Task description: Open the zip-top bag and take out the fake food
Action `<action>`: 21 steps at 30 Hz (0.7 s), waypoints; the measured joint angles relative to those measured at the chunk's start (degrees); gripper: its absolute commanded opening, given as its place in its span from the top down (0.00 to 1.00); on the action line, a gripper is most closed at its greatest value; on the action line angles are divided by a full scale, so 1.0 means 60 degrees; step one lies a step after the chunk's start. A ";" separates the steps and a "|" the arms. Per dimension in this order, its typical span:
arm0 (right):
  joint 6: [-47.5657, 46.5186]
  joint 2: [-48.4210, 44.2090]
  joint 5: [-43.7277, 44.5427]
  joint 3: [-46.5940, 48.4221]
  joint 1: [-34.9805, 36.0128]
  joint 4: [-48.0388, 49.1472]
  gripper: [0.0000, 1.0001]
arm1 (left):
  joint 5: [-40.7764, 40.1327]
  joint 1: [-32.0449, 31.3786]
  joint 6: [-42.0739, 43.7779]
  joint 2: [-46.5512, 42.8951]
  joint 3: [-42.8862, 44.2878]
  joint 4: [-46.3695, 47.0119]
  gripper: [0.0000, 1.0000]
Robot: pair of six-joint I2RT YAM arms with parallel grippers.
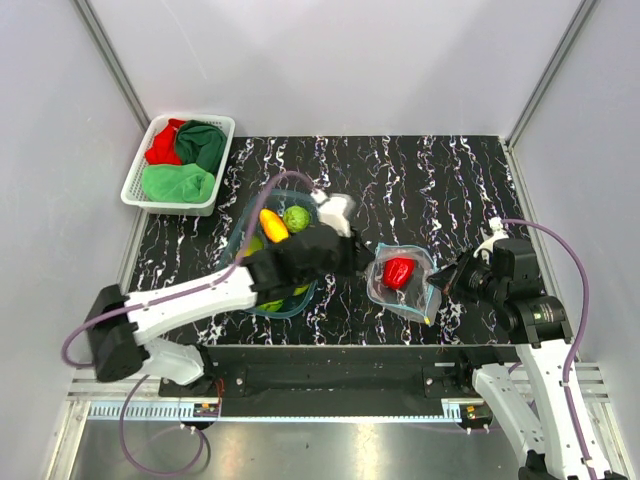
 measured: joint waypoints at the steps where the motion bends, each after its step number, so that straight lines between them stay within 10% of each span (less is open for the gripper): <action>1: 0.0000 -0.0011 -0.0062 0.0000 0.0000 0.0004 1.00 | -0.0033 -0.0306 0.0135 0.0353 0.0255 0.0007 0.67; 12: 0.0135 -0.0277 -0.0226 0.0004 0.0000 -0.0018 1.00 | -0.0397 -0.1781 0.0907 0.4069 0.3147 -0.0492 0.72; 21: 0.0739 -0.0280 -0.0240 0.0015 0.0000 -0.0022 1.00 | -0.1643 -0.1810 0.1060 0.5588 0.3599 -0.0954 0.43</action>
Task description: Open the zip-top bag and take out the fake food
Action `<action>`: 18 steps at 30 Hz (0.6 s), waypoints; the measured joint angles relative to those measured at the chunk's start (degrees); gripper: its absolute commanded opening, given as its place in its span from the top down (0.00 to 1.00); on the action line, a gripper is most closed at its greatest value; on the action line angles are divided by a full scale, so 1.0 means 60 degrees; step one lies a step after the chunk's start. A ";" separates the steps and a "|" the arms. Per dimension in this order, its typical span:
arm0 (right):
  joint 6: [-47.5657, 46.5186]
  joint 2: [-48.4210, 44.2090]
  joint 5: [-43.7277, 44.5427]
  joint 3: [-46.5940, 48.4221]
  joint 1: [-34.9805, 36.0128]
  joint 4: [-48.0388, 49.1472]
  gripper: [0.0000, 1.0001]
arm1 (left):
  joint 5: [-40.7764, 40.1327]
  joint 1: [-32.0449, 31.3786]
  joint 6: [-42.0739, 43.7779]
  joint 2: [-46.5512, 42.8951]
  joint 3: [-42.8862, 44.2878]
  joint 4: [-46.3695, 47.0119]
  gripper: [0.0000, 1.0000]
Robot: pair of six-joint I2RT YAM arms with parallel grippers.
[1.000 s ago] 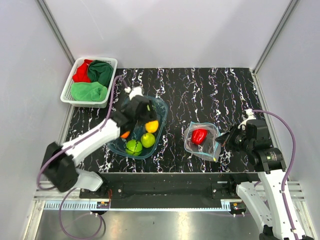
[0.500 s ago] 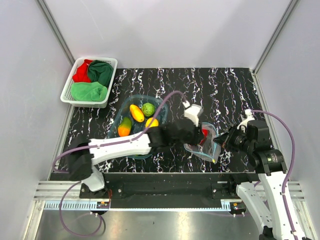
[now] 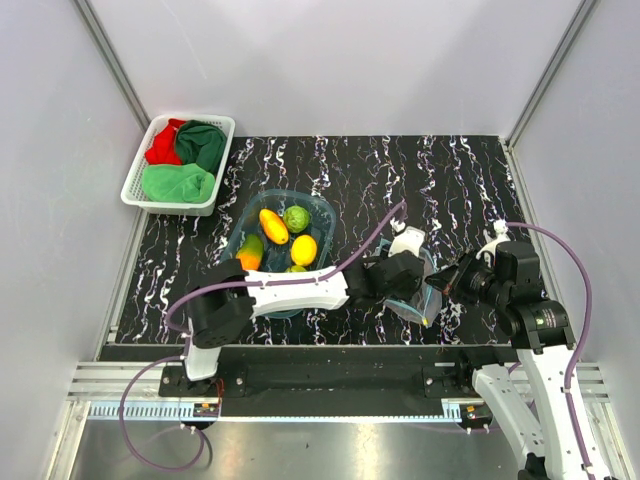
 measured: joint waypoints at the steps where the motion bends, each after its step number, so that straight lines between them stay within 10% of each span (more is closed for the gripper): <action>1: 0.0106 0.0000 -0.0076 0.0000 0.0000 0.0004 1.00 | -0.0106 0.0000 0.0004 0.0087 0.0015 -0.0018 0.41; 7: 0.0634 0.0080 -0.0936 -0.0066 0.0000 0.0219 1.00 | -0.0772 0.0000 -0.0171 0.0379 -0.0040 0.0015 0.22; 18: 0.0743 0.0157 -0.1337 -0.0248 0.0000 0.0375 1.00 | -0.1140 0.0069 0.0273 0.0962 -0.0138 0.0820 0.19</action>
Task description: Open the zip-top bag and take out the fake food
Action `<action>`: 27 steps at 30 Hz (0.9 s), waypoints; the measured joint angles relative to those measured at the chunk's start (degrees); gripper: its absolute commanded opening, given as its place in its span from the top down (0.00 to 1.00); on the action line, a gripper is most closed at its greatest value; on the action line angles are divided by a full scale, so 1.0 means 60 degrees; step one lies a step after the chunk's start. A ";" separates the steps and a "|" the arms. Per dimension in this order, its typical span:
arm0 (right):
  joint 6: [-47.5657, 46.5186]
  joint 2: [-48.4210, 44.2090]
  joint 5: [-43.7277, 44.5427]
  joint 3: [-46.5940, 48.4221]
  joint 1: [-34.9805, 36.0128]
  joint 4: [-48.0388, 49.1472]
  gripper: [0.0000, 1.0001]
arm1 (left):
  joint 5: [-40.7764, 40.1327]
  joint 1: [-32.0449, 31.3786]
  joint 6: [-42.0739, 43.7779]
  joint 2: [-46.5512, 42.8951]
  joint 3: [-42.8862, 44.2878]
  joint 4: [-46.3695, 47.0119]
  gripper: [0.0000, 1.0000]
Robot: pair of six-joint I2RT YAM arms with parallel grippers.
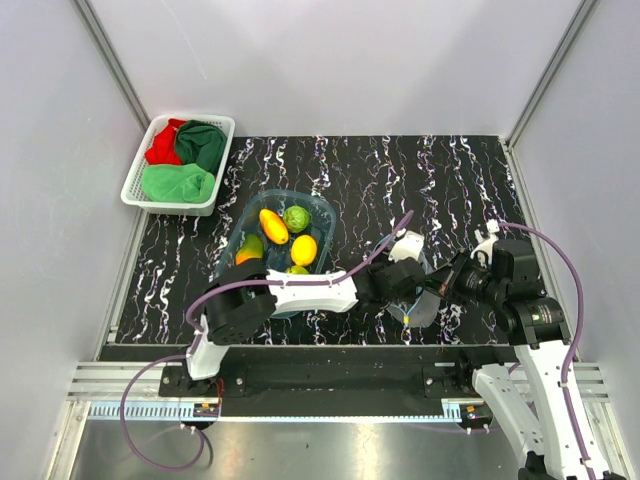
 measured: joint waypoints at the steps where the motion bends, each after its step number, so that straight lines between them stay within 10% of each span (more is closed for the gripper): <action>1: 0.0000 0.0000 0.0000 -0.0004 0.0000 -0.0004 1.00 | 0.0015 0.0044 -0.0004 0.0113 0.0000 0.0120 0.19; 10: -0.0025 0.0200 0.0025 -0.0004 0.0000 0.0011 1.00 | 0.0321 0.0514 0.0069 0.0754 -0.0069 0.1439 0.29; 16: -0.0157 0.0321 0.0036 0.0000 0.0000 -0.0022 1.00 | 0.0426 0.0521 0.0652 0.0980 -0.0197 0.2492 0.59; 27: -0.0532 0.0750 -0.1075 -0.0004 0.0000 0.0036 1.00 | -0.0117 0.0186 0.0321 -0.0222 -0.2335 0.2688 0.51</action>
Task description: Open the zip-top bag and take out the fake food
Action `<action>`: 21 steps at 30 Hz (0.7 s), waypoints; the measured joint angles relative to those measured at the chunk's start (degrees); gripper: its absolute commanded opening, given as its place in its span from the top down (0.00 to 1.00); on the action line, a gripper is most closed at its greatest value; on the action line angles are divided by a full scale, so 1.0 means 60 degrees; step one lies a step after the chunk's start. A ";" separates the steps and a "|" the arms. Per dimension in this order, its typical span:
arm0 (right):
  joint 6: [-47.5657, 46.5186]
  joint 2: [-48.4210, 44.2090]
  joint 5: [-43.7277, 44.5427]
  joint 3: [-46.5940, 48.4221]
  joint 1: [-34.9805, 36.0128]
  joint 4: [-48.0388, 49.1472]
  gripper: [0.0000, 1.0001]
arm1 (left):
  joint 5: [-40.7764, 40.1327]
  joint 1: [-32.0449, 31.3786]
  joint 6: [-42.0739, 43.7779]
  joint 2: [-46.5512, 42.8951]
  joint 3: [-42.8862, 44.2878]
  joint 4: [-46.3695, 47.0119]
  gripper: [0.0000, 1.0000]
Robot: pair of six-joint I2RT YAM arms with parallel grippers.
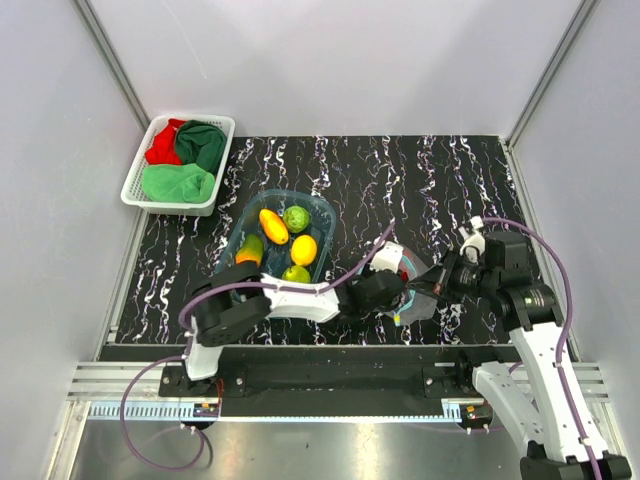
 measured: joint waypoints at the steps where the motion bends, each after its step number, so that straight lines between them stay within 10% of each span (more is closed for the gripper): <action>1: -0.0055 0.0117 -0.0310 -0.0018 0.0000 0.0036 1.00 | -0.0098 -0.0095 -0.0120 -0.0302 -0.0226 -0.0182 0.47; 9: -0.0138 0.0182 -0.2320 -0.0098 0.0062 0.0368 1.00 | -0.0699 -0.0732 -0.1188 -0.2259 -0.0685 -0.1545 0.16; 21: 0.0288 -0.0226 -0.2095 -0.0102 0.0076 0.0200 1.00 | -0.1668 -0.0739 -0.2503 -0.0947 0.1290 -0.3610 0.06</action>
